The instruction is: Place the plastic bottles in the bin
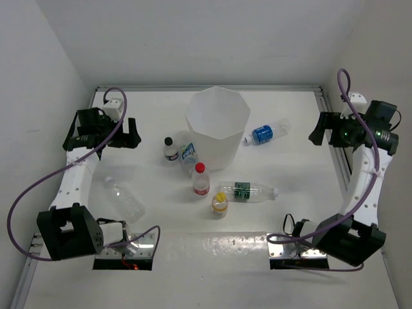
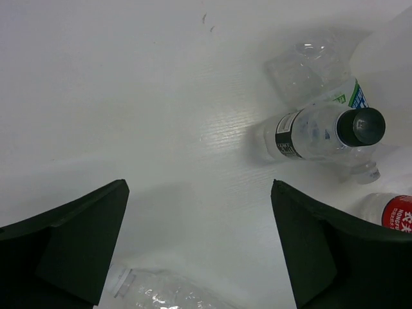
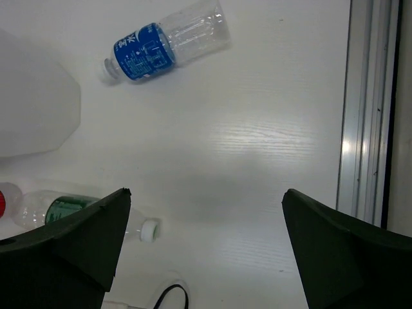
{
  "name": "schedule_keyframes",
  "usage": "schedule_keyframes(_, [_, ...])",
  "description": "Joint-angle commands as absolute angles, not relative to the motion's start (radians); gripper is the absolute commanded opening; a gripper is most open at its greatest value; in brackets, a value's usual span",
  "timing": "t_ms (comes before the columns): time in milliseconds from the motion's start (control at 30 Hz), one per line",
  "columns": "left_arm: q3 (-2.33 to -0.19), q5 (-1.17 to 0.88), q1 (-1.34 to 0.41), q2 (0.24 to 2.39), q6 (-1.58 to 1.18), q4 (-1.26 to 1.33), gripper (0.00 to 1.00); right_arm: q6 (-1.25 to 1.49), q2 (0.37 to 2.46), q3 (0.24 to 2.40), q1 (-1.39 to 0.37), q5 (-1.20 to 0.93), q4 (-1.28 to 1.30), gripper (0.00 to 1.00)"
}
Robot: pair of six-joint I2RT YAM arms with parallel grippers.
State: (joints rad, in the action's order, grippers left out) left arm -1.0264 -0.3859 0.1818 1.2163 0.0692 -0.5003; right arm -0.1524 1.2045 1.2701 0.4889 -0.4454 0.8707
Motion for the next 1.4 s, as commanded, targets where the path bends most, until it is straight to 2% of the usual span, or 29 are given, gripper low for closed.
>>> schedule_keyframes(0, [-1.065,-0.396,0.175,1.218,0.072,-0.499,1.00,-0.091,1.258,1.338,0.492,-0.457,0.890,1.00])
schedule_keyframes(167, [-1.083,-0.319,0.175,1.265,-0.006,-0.489,1.00,0.135,1.324,1.345,0.462,-0.468,0.845,1.00])
schedule_keyframes(267, [-1.083,-0.261,0.175,1.278,-0.040,-0.489,1.00,0.389,1.400,1.377,0.428,-0.434,0.796,1.00])
schedule_keyframes(333, [-1.092,-0.241,0.175,1.278,-0.040,-0.489,1.00,0.568,1.492,1.443,0.398,-0.373,0.796,1.00])
schedule_keyframes(433, [-1.092,-0.218,0.166,1.287,-0.040,-0.489,1.00,0.688,1.639,1.593,0.324,-0.278,0.859,1.00])
schedule_keyframes(533, [-1.092,-0.184,0.166,1.287,-0.060,-0.480,1.00,0.710,1.819,1.735,0.259,-0.186,0.907,1.00])
schedule_keyframes(567, [-1.092,-0.175,0.166,1.287,-0.060,-0.480,1.00,0.709,1.834,1.741,0.224,-0.110,0.875,1.00])
schedule_keyframes(700, [-1.083,-0.130,0.166,1.287,-0.069,-0.480,1.00,0.707,1.986,1.802,0.193,-0.058,0.868,1.00])
schedule_keyframes(1367, [-1.074,-0.055,0.166,1.305,-0.051,-0.491,1.00,0.680,2.296,2.039,0.060,0.052,0.804,1.00])
